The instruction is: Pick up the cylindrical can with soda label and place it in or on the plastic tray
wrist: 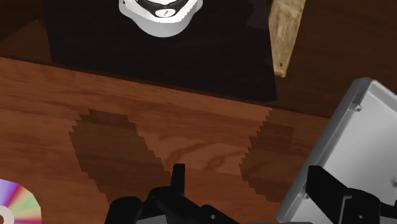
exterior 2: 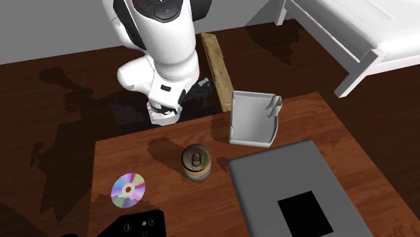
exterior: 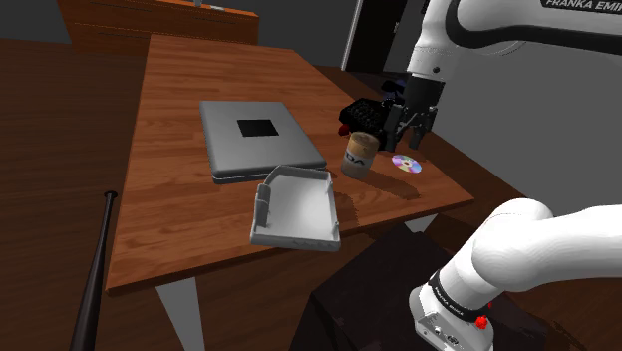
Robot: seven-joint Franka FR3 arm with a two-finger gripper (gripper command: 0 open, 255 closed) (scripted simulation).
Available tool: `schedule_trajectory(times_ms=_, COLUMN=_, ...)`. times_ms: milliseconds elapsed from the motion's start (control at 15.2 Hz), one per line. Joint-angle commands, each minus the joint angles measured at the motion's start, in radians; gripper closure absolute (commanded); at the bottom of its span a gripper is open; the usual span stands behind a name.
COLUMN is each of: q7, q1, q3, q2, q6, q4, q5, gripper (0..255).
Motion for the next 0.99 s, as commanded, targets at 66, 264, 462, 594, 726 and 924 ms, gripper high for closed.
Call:
schedule_trajectory(times_ms=66, q7=0.001, q1=-0.006, q3=0.002, q2=0.020, q6=0.038, q4=-0.001, q5=-0.013, gripper=0)
schedule_trajectory(times_ms=264, q7=0.009, q1=-0.027, q3=0.009, q2=0.084, q6=0.151, q4=0.001, q5=-0.050, gripper=0)
schedule_trajectory(times_ms=462, q7=0.022, q1=-0.049, q3=0.014, q2=0.152, q6=0.260, q4=0.013, q5=-0.089, gripper=0)
schedule_trajectory(times_ms=594, q7=0.033, q1=-0.065, q3=0.017, q2=0.200, q6=0.329, q4=0.026, q5=-0.117, gripper=0)
schedule_trajectory(times_ms=726, q7=0.035, q1=-0.067, q3=0.018, q2=0.209, q6=0.353, q4=0.016, q5=-0.121, gripper=0)
schedule_trajectory(times_ms=924, q7=0.035, q1=-0.067, q3=0.017, q2=0.216, q6=0.395, q4=-0.019, q5=-0.121, gripper=0)
